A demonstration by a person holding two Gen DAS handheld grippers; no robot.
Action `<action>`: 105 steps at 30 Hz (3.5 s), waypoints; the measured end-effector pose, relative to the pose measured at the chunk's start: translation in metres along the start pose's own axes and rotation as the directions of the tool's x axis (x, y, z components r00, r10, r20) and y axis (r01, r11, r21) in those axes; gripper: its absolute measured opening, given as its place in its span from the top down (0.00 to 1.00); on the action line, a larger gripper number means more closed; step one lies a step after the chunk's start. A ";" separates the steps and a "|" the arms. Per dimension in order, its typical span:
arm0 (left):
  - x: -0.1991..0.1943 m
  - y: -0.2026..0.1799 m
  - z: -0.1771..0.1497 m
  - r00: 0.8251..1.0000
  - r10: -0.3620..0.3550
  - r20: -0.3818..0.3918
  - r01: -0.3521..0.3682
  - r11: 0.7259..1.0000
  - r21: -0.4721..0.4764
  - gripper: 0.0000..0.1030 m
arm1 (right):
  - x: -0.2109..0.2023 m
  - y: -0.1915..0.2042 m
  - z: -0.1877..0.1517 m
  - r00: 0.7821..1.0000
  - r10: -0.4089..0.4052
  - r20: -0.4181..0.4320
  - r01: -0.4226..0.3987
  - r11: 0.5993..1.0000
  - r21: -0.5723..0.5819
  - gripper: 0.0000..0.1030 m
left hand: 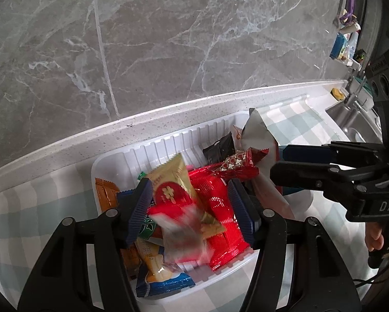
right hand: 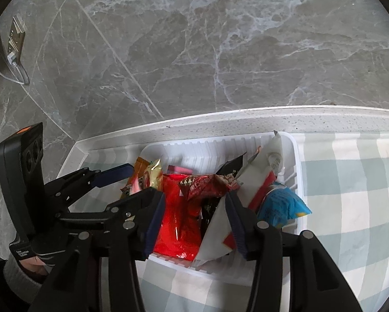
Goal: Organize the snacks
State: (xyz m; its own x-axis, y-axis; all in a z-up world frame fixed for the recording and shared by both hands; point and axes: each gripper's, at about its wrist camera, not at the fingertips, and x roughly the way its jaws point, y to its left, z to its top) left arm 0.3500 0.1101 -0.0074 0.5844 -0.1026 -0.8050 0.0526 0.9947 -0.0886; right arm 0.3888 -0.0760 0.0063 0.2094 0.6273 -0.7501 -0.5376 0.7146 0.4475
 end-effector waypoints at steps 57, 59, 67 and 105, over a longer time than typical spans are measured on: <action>-0.251 -0.122 -0.140 0.971 0.083 0.223 -0.106 0.990 0.092 0.05 | -0.212 0.087 -0.180 0.922 -0.209 0.325 0.244 0.967 -0.071 0.01; -0.256 -0.126 -0.142 0.971 0.081 0.225 -0.106 0.989 0.101 0.05 | -0.217 0.088 -0.184 0.919 -0.214 0.330 0.248 0.967 -0.065 0.01; -0.270 -0.137 -0.152 0.972 0.072 0.225 -0.100 0.988 0.115 0.05 | -0.230 0.088 -0.194 0.912 -0.228 0.343 0.257 0.965 -0.043 0.00; -0.276 -0.134 -0.173 0.978 0.068 0.195 -0.087 0.992 0.092 0.05 | -0.236 0.086 -0.211 0.921 -0.226 0.317 0.247 0.969 -0.028 0.00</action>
State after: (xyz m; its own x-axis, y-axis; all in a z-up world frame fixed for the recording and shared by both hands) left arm 0.0416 0.0032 0.1253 0.7332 -0.0308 -0.6793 0.0759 0.9964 0.0367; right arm 0.1206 -0.2284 0.1189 0.5733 0.5145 -0.6377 -0.4921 0.8385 0.2340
